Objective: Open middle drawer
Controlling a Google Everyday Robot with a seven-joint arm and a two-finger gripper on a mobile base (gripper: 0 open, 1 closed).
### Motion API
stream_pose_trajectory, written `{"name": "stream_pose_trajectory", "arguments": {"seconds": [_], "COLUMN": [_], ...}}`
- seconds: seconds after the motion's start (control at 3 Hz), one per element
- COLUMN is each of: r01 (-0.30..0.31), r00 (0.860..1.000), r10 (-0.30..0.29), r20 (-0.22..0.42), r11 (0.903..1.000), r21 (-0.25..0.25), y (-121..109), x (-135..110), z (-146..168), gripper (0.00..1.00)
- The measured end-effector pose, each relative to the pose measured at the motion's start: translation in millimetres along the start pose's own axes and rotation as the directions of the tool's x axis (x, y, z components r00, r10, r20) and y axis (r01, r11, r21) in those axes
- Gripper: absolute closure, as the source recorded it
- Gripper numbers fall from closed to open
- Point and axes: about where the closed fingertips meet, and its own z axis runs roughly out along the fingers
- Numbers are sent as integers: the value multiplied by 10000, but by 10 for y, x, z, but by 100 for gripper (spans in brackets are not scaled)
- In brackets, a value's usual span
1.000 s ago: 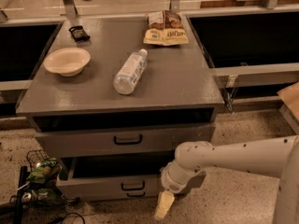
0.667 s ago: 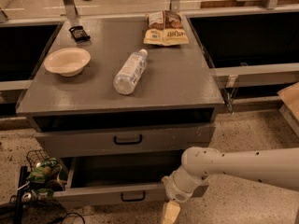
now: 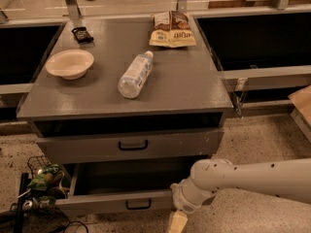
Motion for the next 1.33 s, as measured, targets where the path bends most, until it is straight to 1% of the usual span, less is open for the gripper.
{"name": "stream_pose_trajectory", "arguments": {"seconds": [0.33,0.67,1.0,1.33], "r01": [144,175,2,2], "r00": [9999,9998,9995,9995], "r10": [-146,-175,-10,-11], "r20": [85,15,-310,-309], "r11": [9995,9995,9996,9996], "r21": [287,269,-277,-278], "y": [-86,-156,-177,-176], "x": [-45,-58,5,5], "z": [-17,81,350,350], "gripper": [0,0,0,0]}}
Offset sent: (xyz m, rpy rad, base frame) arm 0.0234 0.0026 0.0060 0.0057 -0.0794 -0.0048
